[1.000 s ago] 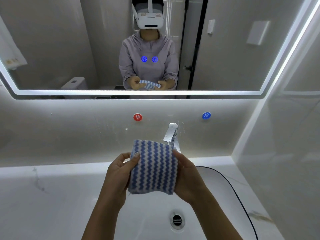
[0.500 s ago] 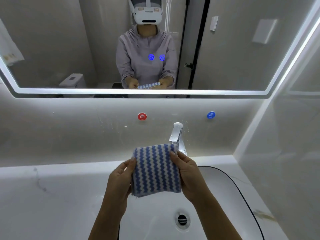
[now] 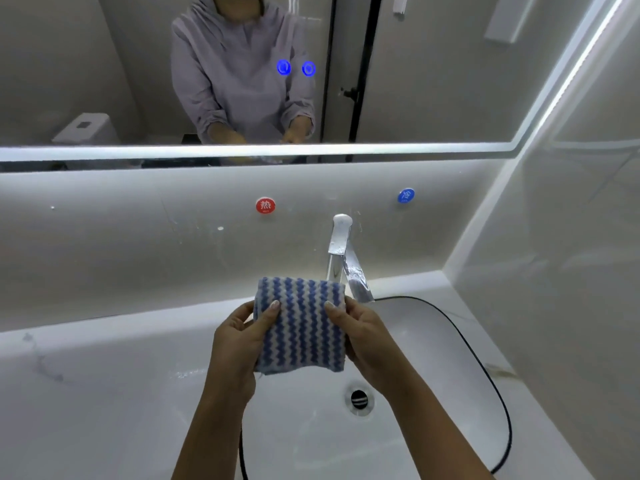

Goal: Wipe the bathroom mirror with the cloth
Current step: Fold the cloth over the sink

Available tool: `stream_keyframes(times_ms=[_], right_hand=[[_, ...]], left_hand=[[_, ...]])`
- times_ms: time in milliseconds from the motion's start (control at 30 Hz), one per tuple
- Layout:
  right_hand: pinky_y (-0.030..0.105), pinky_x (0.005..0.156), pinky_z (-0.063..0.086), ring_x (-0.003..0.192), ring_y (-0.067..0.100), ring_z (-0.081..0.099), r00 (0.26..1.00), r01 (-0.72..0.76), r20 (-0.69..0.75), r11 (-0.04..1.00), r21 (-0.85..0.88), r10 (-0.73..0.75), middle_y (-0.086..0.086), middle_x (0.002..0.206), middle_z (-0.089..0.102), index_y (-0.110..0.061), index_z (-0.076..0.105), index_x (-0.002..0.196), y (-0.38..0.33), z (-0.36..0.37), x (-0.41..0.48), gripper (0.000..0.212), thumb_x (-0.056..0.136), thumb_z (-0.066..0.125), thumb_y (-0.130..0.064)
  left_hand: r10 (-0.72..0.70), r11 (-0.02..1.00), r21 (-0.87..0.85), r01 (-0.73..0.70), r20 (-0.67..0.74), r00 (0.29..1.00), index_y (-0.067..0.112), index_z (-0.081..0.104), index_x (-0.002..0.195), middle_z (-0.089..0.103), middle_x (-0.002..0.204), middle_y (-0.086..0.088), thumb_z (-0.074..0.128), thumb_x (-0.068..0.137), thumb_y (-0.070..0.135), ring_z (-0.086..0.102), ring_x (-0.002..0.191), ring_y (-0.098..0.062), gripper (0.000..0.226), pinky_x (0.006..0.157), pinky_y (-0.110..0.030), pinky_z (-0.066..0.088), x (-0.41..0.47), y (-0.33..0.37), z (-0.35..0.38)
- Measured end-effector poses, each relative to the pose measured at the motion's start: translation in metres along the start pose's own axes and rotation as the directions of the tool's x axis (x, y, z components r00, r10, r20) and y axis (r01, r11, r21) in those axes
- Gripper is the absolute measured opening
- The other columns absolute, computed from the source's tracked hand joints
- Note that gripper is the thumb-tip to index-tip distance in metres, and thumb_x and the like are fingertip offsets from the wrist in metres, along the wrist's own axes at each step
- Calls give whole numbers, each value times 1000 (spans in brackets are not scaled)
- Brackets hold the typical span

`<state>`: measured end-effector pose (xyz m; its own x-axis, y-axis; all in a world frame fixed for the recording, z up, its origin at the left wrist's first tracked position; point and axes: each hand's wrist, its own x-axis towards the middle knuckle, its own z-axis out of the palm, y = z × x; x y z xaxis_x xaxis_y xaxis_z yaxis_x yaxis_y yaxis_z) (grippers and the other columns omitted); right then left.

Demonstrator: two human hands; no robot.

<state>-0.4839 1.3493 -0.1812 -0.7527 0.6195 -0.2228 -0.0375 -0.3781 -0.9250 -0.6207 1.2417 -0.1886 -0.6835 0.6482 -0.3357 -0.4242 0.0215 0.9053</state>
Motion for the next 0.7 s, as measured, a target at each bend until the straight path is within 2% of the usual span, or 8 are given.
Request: stream_keyframes(times_ms=[100,167,267,467,567,700], right_hand=[[29,74,56,96,17,69,999,-25,-37,998,-54,23,3,109,70,-18,56,122,-1,-11,-5,26,98,49,-24],[31,77,56,97,17,68,998,-51,-51,991,-123,45,2,112,68,-22,53,124,-1,-20,-8,27,99,46,-27],[31,79,57,99,20,67,995,-81,-65,985,-153,71,8,115,67,-17,52,125,-3,-38,-12,28,99,47,-27],[29,73,56,90,18,69,989,-47,-147,991,-125,29,7,107,70,-9,57,117,-18,-101,-18,27,96,53,-25],[29,73,57,87,16,70,989,-11,-150,993,-115,-6,2,101,72,-12,59,112,-32,-146,-17,21,95,54,-24],[31,81,56,96,19,68,994,-6,-108,993,-121,-7,3,107,71,-13,56,117,-50,-214,-11,23,95,54,-21]], left_hand=[[-1,1000,11,1,16,1000,8,62,111,70,105,-13,72,76,19,68,92,-32,38,81,-45,55,-2,-3,10],[10,1000,27,-10,14,1000,12,64,103,71,101,-11,73,75,19,69,89,-29,30,76,-41,56,-3,-7,16],[25,998,49,-26,17,1000,19,63,92,71,93,-6,72,77,18,69,82,-23,18,63,-32,54,-2,-13,30],[54,996,74,-57,46,998,20,64,89,75,80,1,72,76,18,72,73,-17,15,58,-29,53,0,-30,88],[59,995,71,-63,46,997,17,66,92,75,85,-3,72,77,18,71,79,-21,16,64,-32,54,2,-44,132],[77,994,80,-80,34,996,17,68,96,76,86,-1,71,79,23,72,79,-20,18,61,-30,55,10,-66,197]])
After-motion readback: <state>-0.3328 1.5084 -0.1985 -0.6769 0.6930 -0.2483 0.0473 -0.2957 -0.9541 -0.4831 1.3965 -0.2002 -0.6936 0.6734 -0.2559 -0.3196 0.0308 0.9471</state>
